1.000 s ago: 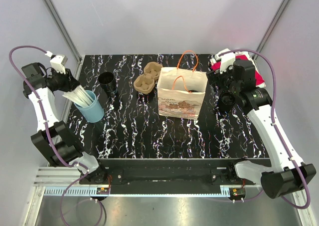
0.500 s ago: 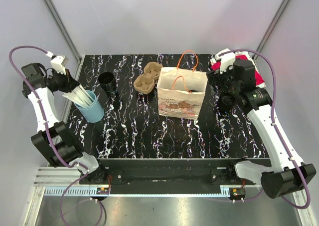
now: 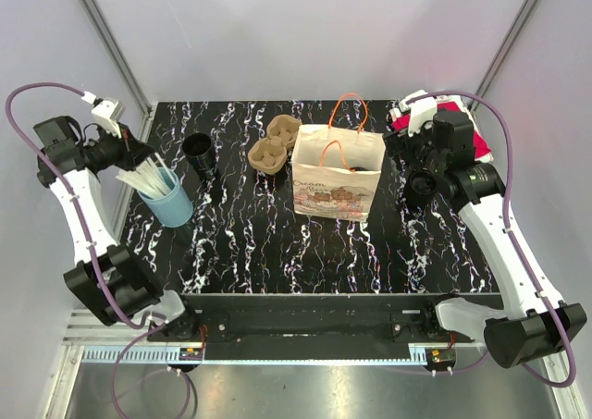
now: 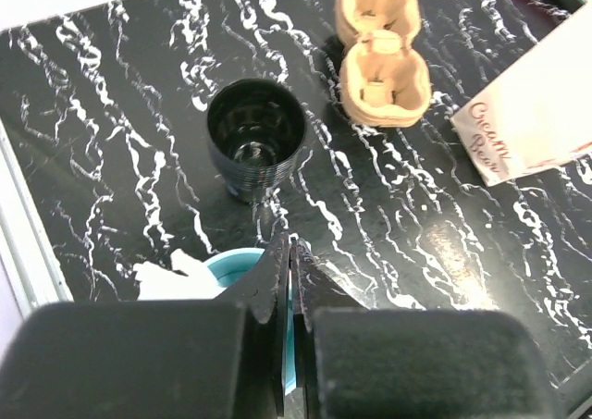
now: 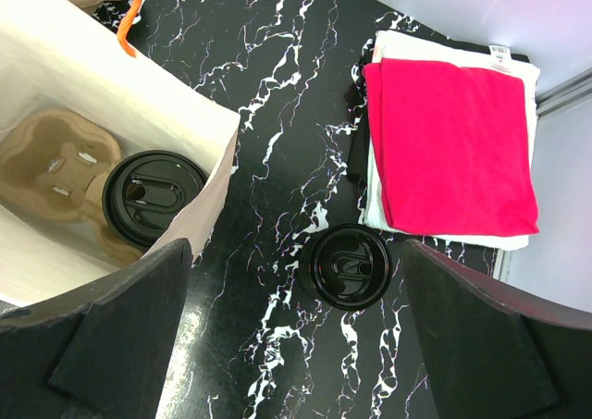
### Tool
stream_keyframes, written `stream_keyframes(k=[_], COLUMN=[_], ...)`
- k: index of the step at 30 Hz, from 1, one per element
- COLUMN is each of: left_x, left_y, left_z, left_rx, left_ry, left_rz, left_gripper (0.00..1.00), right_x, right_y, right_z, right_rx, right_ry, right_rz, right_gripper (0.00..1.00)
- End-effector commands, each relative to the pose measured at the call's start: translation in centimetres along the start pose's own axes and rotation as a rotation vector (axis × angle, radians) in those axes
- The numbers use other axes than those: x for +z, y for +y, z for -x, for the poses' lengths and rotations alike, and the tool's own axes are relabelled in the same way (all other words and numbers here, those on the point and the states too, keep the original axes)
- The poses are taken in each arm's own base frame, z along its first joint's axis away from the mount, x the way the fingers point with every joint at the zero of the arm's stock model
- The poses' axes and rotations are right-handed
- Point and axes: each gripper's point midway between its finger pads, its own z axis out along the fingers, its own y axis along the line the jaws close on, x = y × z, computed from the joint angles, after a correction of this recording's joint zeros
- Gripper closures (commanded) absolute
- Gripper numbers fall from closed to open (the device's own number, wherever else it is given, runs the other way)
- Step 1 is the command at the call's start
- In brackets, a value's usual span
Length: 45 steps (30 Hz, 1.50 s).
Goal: Pack the takeout coffee
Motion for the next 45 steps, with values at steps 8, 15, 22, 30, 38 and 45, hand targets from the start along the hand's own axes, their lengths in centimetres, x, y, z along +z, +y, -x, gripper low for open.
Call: stream_keyframes(k=[8,15,22,30,38,45], left_x=[-1.0,-2.3,-1.8,-0.7,1.2,4.4], left_y=[-5.2,-6.7,-10.1,-15.9,-23.2,-29.2], left_z=[6.0,11.9,16.0,23.0,29.2,28.9], left_rx=[0.151,0.231,0.304,0.366,0.350,0.347], left_ry=[-0.127,-0.219,-0.287,-0.442,-0.552,-0.541], left_rz=[-0.077,-0.031,-0.077,-0.173,-0.341,-0.475], left_gripper=[1.00,1.00,1.00,1.00,1.00,1.00], right_x=[-0.5,-0.9,-1.3,-2.9,-3.8,-4.3], right_y=[-0.6,-1.3,-2.3,-2.4,-2.4,-2.5], right_z=[1.1,1.5,2.4,5.3,4.9,4.3], right_rx=[0.011,0.015,0.004,-0.015,-0.046,-0.050], right_ry=[-0.047,-0.056,-0.073,-0.135,-0.136,-0.133], right_rz=[-0.022,-0.059,-0.099,-0.077,-0.076,-0.086], right_gripper=[0.01,0.00,0.00,0.00,0.00,0.00])
